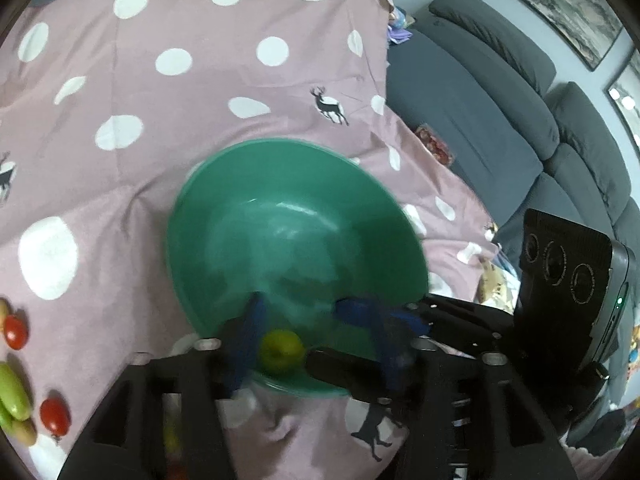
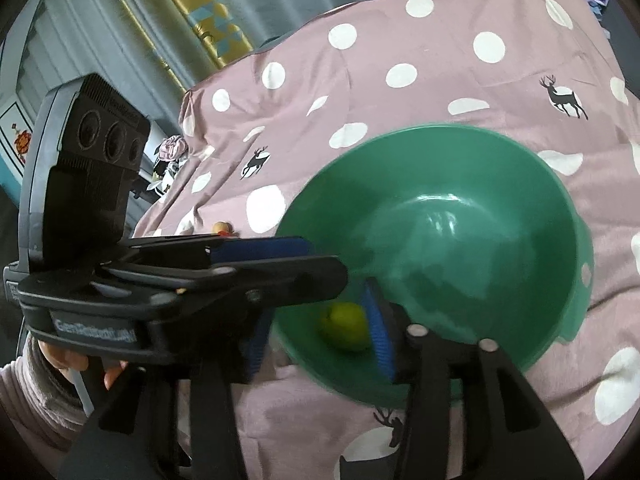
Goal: Organize fruits
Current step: 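Carry the green fruit over the teal bowl and open the left gripper, then move the left gripper back toward a red cherry tomato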
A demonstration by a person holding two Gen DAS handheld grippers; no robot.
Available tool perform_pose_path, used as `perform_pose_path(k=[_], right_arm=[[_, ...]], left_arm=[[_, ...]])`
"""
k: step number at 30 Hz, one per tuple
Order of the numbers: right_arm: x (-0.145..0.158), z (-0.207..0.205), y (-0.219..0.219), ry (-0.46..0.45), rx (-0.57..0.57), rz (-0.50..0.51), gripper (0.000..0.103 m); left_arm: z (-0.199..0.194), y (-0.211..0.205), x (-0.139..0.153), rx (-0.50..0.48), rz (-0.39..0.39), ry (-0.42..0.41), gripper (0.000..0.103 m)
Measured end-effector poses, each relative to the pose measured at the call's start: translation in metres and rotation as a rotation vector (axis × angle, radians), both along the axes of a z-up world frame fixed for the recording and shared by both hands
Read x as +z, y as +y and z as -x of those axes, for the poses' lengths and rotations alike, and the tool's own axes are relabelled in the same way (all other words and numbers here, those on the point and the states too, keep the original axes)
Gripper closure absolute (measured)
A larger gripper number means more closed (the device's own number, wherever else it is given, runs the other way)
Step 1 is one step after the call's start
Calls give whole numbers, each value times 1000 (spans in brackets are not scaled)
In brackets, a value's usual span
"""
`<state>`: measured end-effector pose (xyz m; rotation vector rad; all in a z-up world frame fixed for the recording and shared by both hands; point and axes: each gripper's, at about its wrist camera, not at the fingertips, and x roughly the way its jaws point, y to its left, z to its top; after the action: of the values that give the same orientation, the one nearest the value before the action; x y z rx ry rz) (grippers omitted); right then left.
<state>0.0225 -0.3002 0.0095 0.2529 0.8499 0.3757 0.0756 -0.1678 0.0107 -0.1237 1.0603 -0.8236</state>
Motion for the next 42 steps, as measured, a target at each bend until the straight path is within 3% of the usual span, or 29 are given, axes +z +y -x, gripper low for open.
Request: perform_pose_path(k=[2,7,13,22,30,35,42], right_arm=[[2,3,0,-7,-6,1,52],[12,14,1,-30,-19,4,47],[19,28,14,-56,30,15,45],[12,38,50,-20,129,33,44],[0,44,82,24,210,78,44],[-8,46,99,44,241,118,44],[-19,46,116,79,278,151,45]], left_arm=[[1,10,4,27,11,-10,24],[5,48,19,110,22,-52,23],[22,120,28,278,-30,-116,20],[58,197,-6,448,-93,-35,20],[85,211,-25,458,-102,5,20],[93,203,-32,439,-169,-18,20],[101,193,-37,367,-133,-31,20]])
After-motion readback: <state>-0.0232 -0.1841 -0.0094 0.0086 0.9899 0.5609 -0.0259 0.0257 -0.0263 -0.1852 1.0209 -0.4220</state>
